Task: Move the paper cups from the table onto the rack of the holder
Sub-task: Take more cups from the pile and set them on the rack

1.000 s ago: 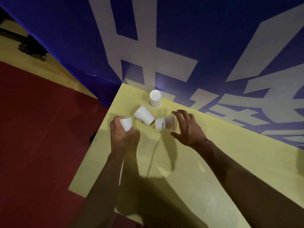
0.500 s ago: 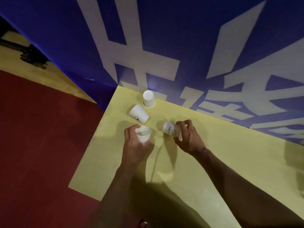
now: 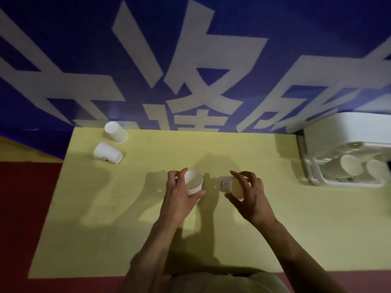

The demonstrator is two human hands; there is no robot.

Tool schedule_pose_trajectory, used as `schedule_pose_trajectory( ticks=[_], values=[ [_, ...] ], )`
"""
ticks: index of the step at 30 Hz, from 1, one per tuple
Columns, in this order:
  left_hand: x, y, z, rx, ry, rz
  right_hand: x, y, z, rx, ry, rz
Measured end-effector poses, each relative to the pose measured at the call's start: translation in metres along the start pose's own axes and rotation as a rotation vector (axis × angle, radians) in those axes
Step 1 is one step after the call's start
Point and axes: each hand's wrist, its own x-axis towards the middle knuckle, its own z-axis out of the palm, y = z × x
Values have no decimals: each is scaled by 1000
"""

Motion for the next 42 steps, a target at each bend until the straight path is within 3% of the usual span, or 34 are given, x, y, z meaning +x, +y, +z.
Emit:
schedule_pose_trajectory(
  ticks=[7, 15, 23, 34, 42],
  values=[
    [-18, 106, 87, 59, -109, 163, -36, 93, -76, 18, 56, 32],
    [-29, 256, 194, 70, -16, 218, -57, 226, -177, 99, 121, -99],
    [-18, 395, 278, 87, 103, 372, -60, 340, -286, 119, 198, -28],
    [13, 436, 325, 213, 36, 404, -44, 399, -319, 210, 283, 17],
    [26, 434, 351, 332, -46, 313, -30, 420, -323, 197, 262, 35]
  ],
)
